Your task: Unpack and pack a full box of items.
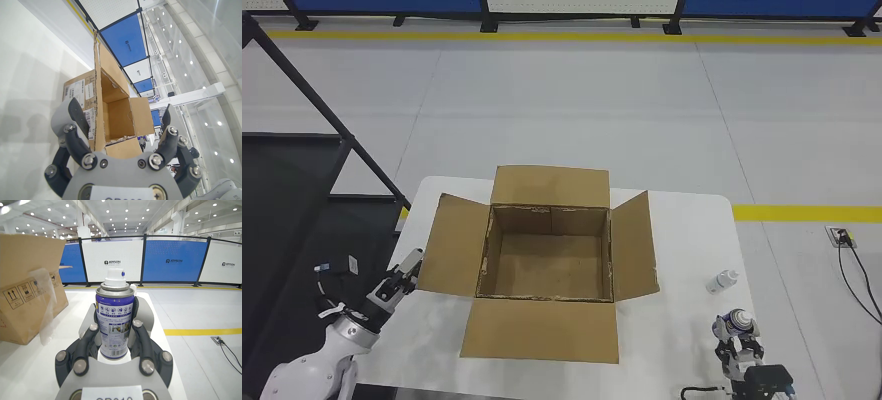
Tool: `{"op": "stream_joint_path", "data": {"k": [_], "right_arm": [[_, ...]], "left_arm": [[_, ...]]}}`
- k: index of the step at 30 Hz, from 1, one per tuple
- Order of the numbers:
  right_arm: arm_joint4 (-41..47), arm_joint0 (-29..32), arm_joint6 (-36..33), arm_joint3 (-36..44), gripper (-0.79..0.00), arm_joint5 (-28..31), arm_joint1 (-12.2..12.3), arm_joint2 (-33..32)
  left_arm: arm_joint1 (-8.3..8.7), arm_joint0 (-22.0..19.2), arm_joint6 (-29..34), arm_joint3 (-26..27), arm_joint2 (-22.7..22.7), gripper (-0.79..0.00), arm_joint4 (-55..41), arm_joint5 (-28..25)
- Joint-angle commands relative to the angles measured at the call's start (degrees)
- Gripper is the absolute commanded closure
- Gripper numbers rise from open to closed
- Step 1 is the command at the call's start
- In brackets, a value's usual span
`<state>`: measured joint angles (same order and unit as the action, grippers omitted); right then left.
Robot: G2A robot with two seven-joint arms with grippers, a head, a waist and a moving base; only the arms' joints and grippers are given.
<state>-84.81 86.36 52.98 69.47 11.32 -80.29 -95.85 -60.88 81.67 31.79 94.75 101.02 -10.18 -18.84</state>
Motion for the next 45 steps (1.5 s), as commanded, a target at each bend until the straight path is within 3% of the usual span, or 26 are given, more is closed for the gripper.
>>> {"op": "stream_joint_path", "data": {"k": [1,12,13,14,19,20,24,28,35,36,38,42,45], "right_arm": [[-0.3,-1.5,-1.3,-1.6,0.0,-1.5,-0.1,0.7],[1.3,-7.7,-4.3,-10.9,0.0,-4.1,0.3,0.8],[1.4,-7.8,-4.3,-11.2,-0.04,-4.0,0.3,0.7],[1.5,-7.8,-4.3,-11.4,-0.225,-3.9,0.4,0.7],[1.8,-7.7,-4.2,-11.6,-0.391,-3.6,0.6,0.8],[1.7,-7.7,-4.2,-11.5,-0.477,-3.6,0.6,0.9],[1.6,-7.6,-4.6,-11.3,-0.613,-3.6,0.8,1.1],[1.7,-7.4,-4.8,-10.7,-0.665,-3.9,0.9,1.3],[3.4,-6.0,-3.2,-8.2,-0.686,-3.0,1.1,0.9],[4.2,-5.3,-2.4,-7.3,-0.736,-2.2,1.2,0.6],[5.9,-3.1,-0.5,-4.8,-0.785,0.6,1.3,0.1],[11.6,2.8,2.4,3.3,-0.785,6.6,1.4,-1.2],[19.8,6.9,0.0,10.8,-0.785,9.0,1.0,-1.2]], "left_arm": [[0.0,0.2,-0.1,-0.2,0.2,-0.785,-0.4,-0.3],[0.06,1.0,-0.5,-0.4,1.1,-0.785,-1.1,-0.9],[0.07,1.0,-0.4,-0.3,1.1,-0.785,-0.9,-0.9],[0.07,0.9,-0.4,-0.3,1.1,-0.785,-0.9,-0.9],[0.11,0.6,-0.3,-0.4,1.0,-0.785,-0.7,-0.7],[0.12,0.5,-0.2,-0.4,1.0,-0.785,-0.8,-0.7],[0.14,0.4,-0.3,-0.5,0.9,-0.785,-0.6,-0.6],[0.15,0.5,-0.4,-0.4,1.0,-0.785,-0.7,-0.6],[0.18,0.8,-0.5,-0.3,1.2,-0.785,-0.8,-0.6],[0.18,0.9,-0.5,-0.2,1.3,-0.785,-0.7,-0.6],[0.2,1.4,-0.8,-0.1,1.5,-0.785,-0.5,-0.6],[0.22,3.3,-1.0,0.5,2.4,-0.785,-0.3,-0.2],[0.32,5.3,0.1,1.3,3.0,-0.785,0.7,0.2]]}}
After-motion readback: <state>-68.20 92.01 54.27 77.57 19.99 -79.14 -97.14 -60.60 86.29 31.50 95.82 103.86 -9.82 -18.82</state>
